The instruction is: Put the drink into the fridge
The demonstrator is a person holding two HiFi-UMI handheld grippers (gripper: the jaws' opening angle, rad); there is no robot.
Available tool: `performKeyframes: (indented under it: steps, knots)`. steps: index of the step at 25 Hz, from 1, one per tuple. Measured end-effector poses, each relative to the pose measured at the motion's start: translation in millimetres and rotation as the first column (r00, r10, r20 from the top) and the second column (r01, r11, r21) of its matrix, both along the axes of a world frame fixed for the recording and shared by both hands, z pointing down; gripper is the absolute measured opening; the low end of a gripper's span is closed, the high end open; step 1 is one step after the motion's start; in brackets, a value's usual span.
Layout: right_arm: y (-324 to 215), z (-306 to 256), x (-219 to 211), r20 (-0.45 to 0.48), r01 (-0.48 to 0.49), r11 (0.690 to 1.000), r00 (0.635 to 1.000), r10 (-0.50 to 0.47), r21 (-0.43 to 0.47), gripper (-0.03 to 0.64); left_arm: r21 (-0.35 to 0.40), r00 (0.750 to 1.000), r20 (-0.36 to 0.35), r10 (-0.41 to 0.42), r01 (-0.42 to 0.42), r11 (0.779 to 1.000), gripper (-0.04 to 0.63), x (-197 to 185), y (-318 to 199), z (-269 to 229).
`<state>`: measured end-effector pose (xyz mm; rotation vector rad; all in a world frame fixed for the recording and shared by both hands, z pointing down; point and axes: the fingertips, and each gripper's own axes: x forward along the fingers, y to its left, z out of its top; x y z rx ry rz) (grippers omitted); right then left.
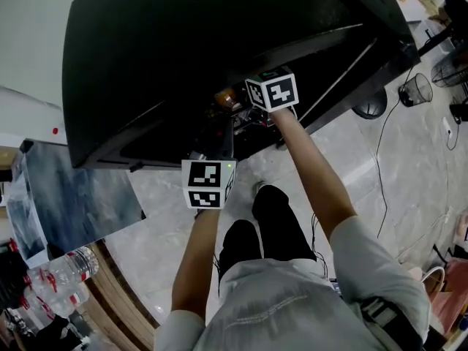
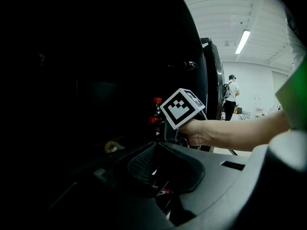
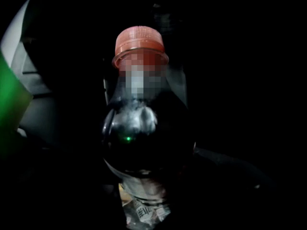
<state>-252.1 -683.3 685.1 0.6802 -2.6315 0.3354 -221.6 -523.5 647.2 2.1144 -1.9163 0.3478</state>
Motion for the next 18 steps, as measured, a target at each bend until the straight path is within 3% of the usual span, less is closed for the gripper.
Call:
performKeyframes:
  steps: [12, 18]
  knots:
    - [-4, 13, -17, -0.003, 0.020, 1.000, 1.000, -0.020, 0.017, 0.331, -0.067, 1.000, 0.003, 0.008, -0.008, 0.998, 0.017, -3, 6, 16]
    - [-1, 4, 1, -0.035, -0.021, 1.000, 0.999, 0.021, 0.016, 0.350, -0.078, 1.000, -0.009, 0.021, -0.022, 0.997, 0.017, 1, 25, 2]
